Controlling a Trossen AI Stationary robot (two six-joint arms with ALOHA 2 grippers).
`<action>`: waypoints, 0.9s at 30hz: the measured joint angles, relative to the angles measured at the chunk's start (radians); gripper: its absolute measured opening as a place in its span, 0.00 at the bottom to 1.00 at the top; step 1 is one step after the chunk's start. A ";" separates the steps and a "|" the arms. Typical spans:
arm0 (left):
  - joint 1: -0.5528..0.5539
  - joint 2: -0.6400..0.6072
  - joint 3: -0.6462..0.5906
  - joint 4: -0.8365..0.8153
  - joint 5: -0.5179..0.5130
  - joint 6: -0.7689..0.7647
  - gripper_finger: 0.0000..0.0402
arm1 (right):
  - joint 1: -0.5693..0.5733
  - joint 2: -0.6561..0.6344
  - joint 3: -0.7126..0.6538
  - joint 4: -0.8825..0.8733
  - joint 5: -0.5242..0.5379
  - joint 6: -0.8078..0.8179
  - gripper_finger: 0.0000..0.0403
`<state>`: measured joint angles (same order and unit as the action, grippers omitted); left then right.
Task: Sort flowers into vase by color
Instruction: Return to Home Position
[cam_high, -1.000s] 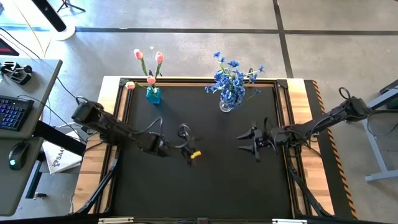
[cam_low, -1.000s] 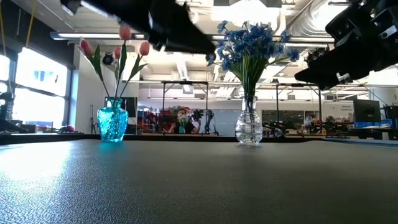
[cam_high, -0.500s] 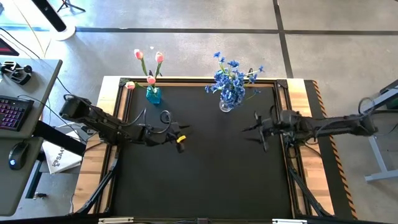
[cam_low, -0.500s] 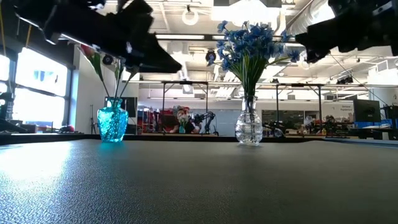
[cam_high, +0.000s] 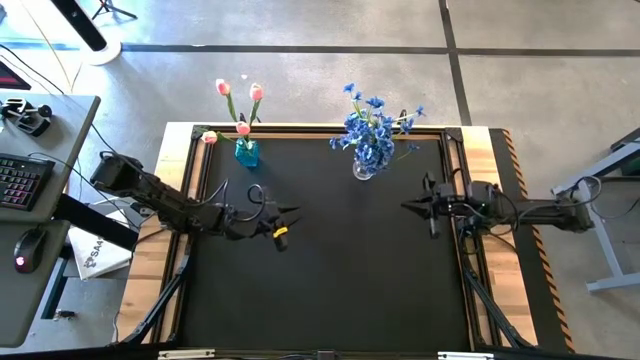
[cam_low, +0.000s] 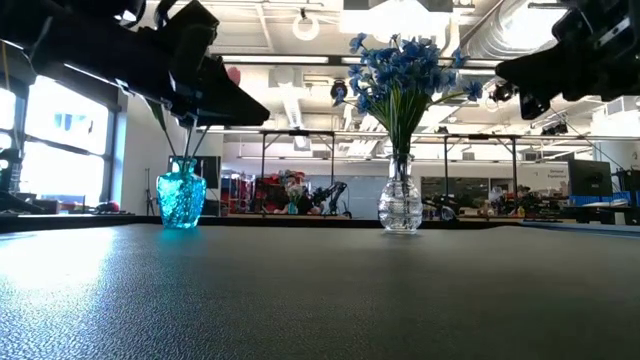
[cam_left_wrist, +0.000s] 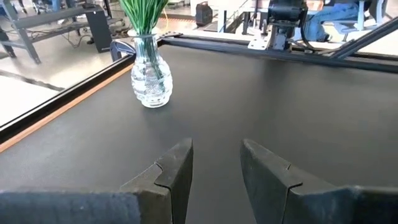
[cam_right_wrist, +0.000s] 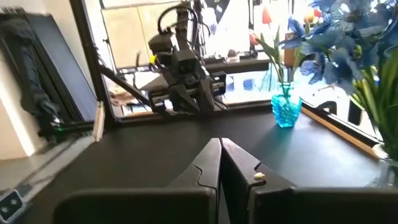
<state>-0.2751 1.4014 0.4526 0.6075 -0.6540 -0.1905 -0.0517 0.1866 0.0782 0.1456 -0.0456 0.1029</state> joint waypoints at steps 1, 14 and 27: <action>-0.005 0.000 0.000 0.004 -0.009 0.000 0.30 | 0.009 -0.012 -0.012 0.012 0.003 0.009 0.01; -0.026 0.000 0.000 0.027 -0.016 0.001 0.29 | 0.099 -0.078 -0.068 -0.054 0.063 0.003 0.00; 0.181 -0.458 -0.408 0.221 0.304 -0.017 0.01 | 0.105 -0.076 -0.068 -0.046 0.108 0.020 0.00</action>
<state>-0.0938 0.9436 0.0447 0.8289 -0.3501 -0.2072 0.0536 0.1108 0.0101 0.1000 0.0626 0.1230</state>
